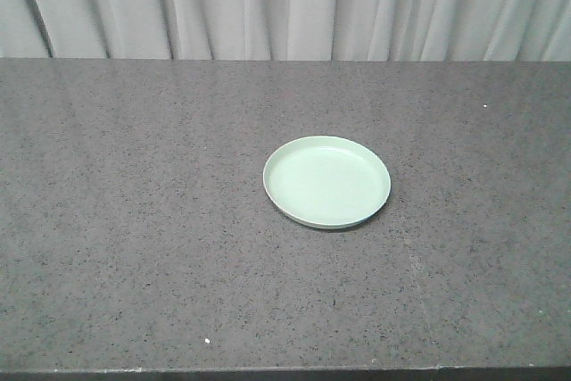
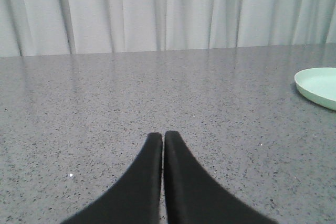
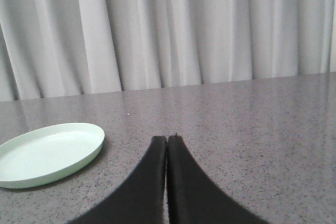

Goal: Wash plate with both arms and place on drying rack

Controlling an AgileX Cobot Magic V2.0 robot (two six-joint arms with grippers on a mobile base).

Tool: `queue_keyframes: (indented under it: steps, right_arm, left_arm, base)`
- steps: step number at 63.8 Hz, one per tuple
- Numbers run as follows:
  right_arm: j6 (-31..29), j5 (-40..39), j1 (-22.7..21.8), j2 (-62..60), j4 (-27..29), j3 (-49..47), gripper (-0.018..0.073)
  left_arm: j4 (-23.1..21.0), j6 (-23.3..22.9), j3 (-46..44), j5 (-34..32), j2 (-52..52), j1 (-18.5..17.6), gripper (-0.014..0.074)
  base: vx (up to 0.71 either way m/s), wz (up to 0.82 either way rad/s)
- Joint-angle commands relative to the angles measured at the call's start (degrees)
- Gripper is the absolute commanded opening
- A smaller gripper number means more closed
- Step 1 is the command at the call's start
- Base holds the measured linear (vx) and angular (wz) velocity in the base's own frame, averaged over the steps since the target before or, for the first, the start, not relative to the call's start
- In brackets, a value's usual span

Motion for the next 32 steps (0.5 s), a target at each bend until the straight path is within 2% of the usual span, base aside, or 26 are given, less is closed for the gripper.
queue_keyframes:
  steps: [1, 32]
  right_arm:
    - [-0.3, -4.3, -0.3, -0.4, -0.2, 0.1, -0.0003]
    - [-0.3, -4.3, -0.3, -0.4, -0.2, 0.1, -0.0003]
  left_arm:
    - [-0.5, -0.1, 1.3, -3.8, -0.9, 0.0, -0.0006]
    - [-0.5, -0.1, 1.3, -3.8, -0.9, 0.0, -0.0006]
  base:
    - [0.00, 0.00]
    - [0.00, 0.00]
